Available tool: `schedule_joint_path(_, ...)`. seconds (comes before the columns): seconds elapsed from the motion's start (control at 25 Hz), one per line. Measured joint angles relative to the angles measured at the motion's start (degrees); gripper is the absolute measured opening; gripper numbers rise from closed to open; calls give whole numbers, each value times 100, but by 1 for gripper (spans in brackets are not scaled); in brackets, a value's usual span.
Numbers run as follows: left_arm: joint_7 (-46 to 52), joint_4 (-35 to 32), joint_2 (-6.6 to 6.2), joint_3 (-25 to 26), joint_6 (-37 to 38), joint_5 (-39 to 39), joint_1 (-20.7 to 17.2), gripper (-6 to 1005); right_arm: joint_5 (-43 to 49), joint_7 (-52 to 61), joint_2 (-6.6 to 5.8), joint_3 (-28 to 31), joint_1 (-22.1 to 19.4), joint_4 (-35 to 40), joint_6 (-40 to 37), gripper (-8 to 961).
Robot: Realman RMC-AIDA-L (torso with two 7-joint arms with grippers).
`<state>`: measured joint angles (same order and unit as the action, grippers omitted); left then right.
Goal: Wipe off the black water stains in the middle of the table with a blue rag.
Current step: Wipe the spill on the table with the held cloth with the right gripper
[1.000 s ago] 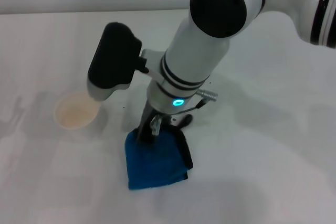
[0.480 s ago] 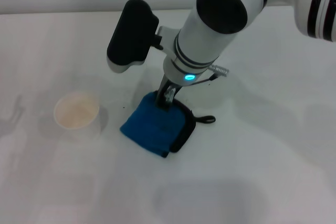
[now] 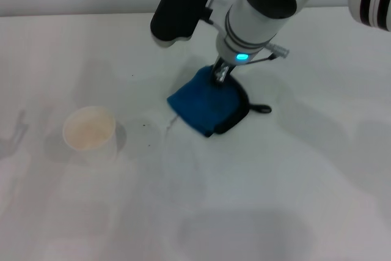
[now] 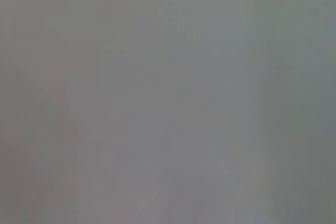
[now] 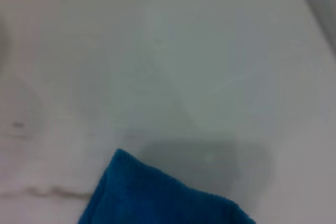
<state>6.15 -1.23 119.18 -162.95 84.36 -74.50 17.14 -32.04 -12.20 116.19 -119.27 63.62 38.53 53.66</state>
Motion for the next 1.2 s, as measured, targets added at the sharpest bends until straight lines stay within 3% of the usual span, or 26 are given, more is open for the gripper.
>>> schedule_joint_path(0.2, 0, 0, -6, 0, -10, -4, 29, 893, 751, 325, 0, 188, -43, -125, 83, 65)
schedule_joint_path(0.52, 0, 0, -9, -1, -80, -4, 96, 893, 1040, 232, -3, 523, -71, -408, 86, 65)
schedule_joint_path(0.84, 1, 0, -9, 0, -232, -3, 191, 892, -941, -1182, 0, 371, -85, -133, 280, 63)
schedule_joint_path(1.2, 0, 0, 0, 0, -377, 22, 308, 892, -2681, -1800, -2, -787, -41, -45, 80, 62)
